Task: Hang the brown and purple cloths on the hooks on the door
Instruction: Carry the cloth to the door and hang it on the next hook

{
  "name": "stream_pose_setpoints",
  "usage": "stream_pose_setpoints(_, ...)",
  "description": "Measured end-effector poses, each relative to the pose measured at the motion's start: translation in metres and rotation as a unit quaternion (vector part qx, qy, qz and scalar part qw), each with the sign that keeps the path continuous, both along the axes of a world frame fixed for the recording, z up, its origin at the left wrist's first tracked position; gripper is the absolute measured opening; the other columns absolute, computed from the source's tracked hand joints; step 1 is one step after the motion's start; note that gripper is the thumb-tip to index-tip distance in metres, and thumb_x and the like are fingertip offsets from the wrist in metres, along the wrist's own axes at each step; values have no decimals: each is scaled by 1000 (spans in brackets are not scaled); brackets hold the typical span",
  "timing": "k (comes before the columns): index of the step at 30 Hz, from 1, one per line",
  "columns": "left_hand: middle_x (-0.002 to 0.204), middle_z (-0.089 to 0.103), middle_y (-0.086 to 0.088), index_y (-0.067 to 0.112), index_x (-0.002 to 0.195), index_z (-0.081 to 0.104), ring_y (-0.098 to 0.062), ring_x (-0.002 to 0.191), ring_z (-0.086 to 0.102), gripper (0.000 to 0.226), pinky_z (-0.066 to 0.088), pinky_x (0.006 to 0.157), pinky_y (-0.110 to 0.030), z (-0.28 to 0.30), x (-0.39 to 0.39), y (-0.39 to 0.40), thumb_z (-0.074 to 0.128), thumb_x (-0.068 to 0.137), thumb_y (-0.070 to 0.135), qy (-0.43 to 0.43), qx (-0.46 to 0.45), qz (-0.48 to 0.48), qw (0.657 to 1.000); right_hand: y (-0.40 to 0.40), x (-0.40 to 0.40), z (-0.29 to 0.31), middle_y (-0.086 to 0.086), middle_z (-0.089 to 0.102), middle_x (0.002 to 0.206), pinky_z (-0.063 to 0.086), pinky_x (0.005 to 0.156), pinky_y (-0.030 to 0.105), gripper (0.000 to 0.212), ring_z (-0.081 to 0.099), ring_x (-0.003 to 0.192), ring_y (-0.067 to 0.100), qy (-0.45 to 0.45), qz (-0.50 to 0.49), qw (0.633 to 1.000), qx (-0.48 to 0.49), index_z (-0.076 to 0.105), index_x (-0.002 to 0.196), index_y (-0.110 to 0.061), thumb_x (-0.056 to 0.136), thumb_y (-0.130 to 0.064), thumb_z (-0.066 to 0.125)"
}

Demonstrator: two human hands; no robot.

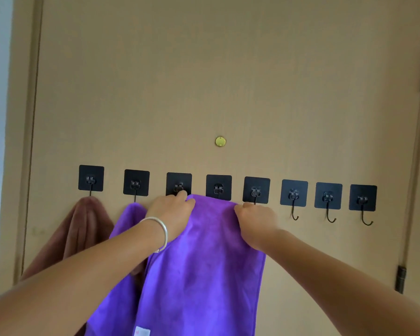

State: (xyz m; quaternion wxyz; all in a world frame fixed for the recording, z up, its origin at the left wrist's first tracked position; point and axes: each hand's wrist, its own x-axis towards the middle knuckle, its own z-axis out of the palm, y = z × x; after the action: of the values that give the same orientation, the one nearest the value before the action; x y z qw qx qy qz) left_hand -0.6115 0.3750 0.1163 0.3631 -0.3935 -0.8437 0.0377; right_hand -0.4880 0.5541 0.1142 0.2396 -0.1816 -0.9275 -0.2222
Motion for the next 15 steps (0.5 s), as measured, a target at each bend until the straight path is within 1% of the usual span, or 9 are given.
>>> stream_pose_setpoints(1,106,46,-7,13,111,50,-27,71,49,31,30,57,-35,-3,3,2,39,84,2,2,-12,2,1000,-2,-2,-4,7,57,109,37,64,35,29,61,96,31,-4,-4,1000,-2,51,116,-14,90,-7,41)
stream_pose_setpoints(3,114,49,-9,15,114,53,-30,90,58,31,35,64,-35,-12,7,8,40,89,5,-3,-37,4,999,-5,-5,-14,7,58,110,37,66,34,29,61,97,31,-11,-2,1000,-13,52,117,-14,91,-9,39)
stream_pose_setpoints(5,120,50,-10,16,119,55,-32,103,57,33,40,75,-36,-25,12,14,37,92,8,-14,-50,5,999,-8,-7,-25,7,59,110,38,66,34,29,61,97,32,-16,6,999,-33,52,117,-15,91,-11,39)
stream_pose_setpoints(7,124,51,-9,18,120,55,-31,101,59,34,40,72,-36,-37,17,21,35,94,10,-47,-52,-1,998,-12,-9,-37,7,59,109,38,67,34,28,60,97,32,-22,16,998,-63,51,116,-16,90,-13,41)
stream_pose_setpoints(8,124,51,-8,20,120,55,-31,100,61,33,40,70,-36,-43,19,24,35,95,11,-76,-50,-9,996,-15,-11,-43,7,59,109,37,67,34,27,60,97,33,-26,22,996,-80,50,116,-16,90,-14,43)
stream_pose_setpoints(9,124,52,-6,20,119,55,-30,102,61,31,42,72,-37,-50,22,27,37,95,13,-112,-47,-25,992,-17,-12,-50,8,59,108,37,67,34,26,60,96,33,-29,28,995,-96,50,115,-16,90,-14,44)
stream_pose_setpoints(11,123,53,-5,20,119,55,-30,110,58,31,45,84,-38,-60,25,32,40,93,14,-196,-41,-67,977,-21,-13,-59,9,59,107,40,67,35,24,60,95,33,-24,36,992,-119,48,114,-15,91,-14,43)
stream_pose_setpoints(13,125,49,-5,20,125,52,-28,113,54,35,44,95,-37,-64,26,33,40,92,12,-266,-52,-101,957,-20,-9,-61,8,57,108,42,69,36,25,59,95,32,-17,42,992,-120,48,117,-16,93,-15,43)
stream_pose_setpoints(15,127,44,-6,19,130,48,-26,113,52,37,41,100,-37,-59,26,28,39,95,13,-292,-93,-105,946,-17,-3,-58,7,54,111,41,69,35,28,57,97,30,-21,46,994,-92,50,121,-19,94,-18,43)
